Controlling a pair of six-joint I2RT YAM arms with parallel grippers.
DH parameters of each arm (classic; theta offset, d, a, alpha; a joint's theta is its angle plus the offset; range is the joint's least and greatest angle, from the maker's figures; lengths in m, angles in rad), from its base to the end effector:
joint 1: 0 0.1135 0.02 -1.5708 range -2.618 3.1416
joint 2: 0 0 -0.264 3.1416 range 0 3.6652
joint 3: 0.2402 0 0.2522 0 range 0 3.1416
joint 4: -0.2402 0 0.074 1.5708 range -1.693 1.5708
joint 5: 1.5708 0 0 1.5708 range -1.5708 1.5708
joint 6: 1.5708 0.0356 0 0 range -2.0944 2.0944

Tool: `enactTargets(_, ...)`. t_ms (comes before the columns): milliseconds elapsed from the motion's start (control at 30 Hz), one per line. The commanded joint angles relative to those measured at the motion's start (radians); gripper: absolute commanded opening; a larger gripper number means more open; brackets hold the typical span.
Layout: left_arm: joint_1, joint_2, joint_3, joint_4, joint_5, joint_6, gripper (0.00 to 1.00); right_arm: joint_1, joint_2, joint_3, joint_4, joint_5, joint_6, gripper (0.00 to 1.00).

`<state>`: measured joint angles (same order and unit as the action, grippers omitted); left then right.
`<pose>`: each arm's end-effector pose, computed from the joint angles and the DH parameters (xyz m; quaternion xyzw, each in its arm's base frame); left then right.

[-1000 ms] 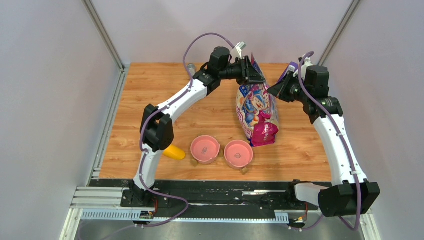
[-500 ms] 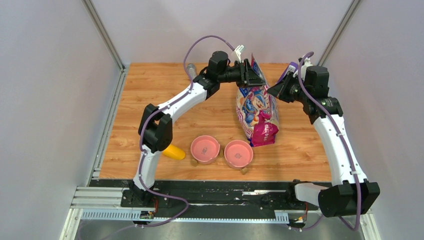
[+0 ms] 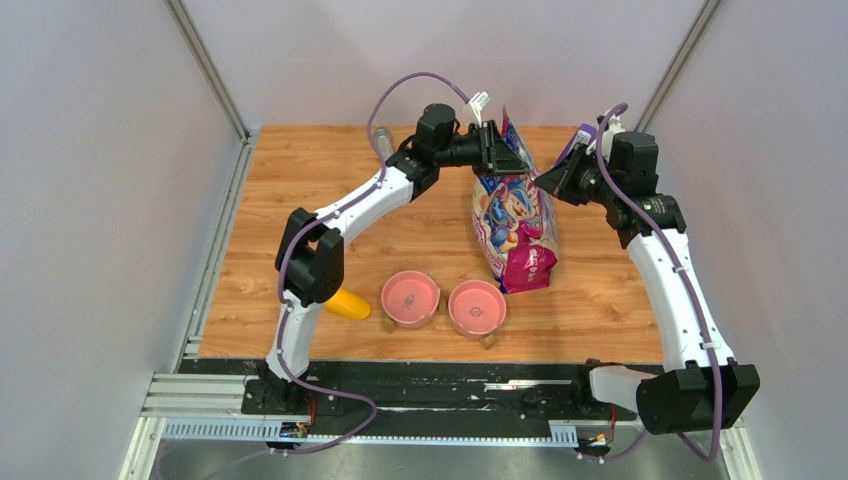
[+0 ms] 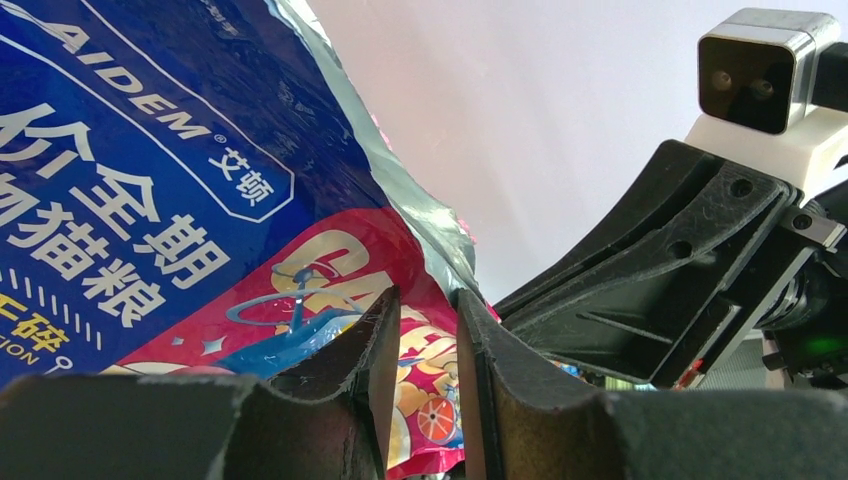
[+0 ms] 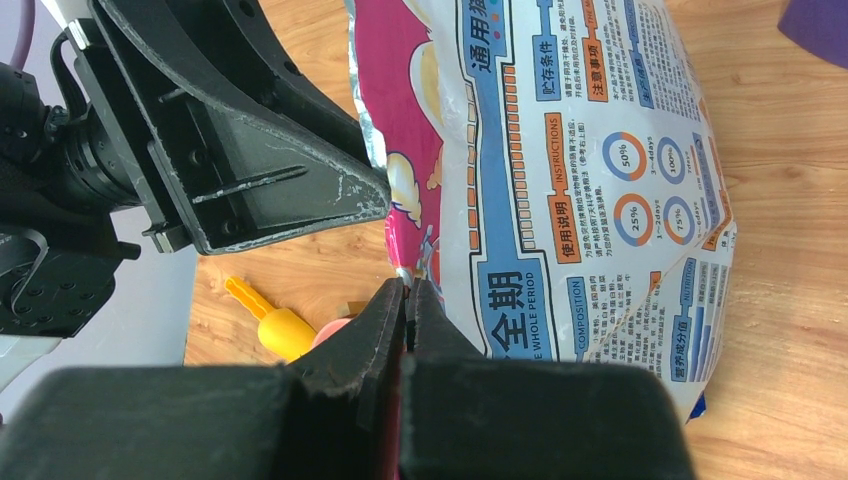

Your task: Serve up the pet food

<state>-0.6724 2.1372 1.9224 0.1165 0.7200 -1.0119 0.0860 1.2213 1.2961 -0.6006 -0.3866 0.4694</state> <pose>0.3875 -0.3386 0.3328 0.1160 0.7235 -0.6427 0.2237 0.2598 0.0359 0.3860 0.0679 0.8531 0.2944 0.4254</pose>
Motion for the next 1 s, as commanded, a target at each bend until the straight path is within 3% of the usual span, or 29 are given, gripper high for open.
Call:
enactTargets(0,-0.01,-0.029,0.047,-0.021,-0.024,-0.031,0.34,0.0,-0.001,-0.025,-0.014,-0.011,-0.017,0.0)
enactTargets(100,-0.01,-0.009,0.092,-0.122,-0.048,-0.094,0.29,0.0,-0.005,-0.027,-0.015,-0.022,-0.034,0.0)
enactTargets(267,-0.01,0.0,0.108,-0.16,-0.061,-0.147,0.28,0.001,-0.004,-0.025,-0.014,-0.049,-0.059,0.0)
enactTargets(967,-0.01,0.065,0.204,-0.341,-0.092,-0.056,0.3,0.003,-0.019,-0.032,-0.02,-0.037,-0.057,0.0)
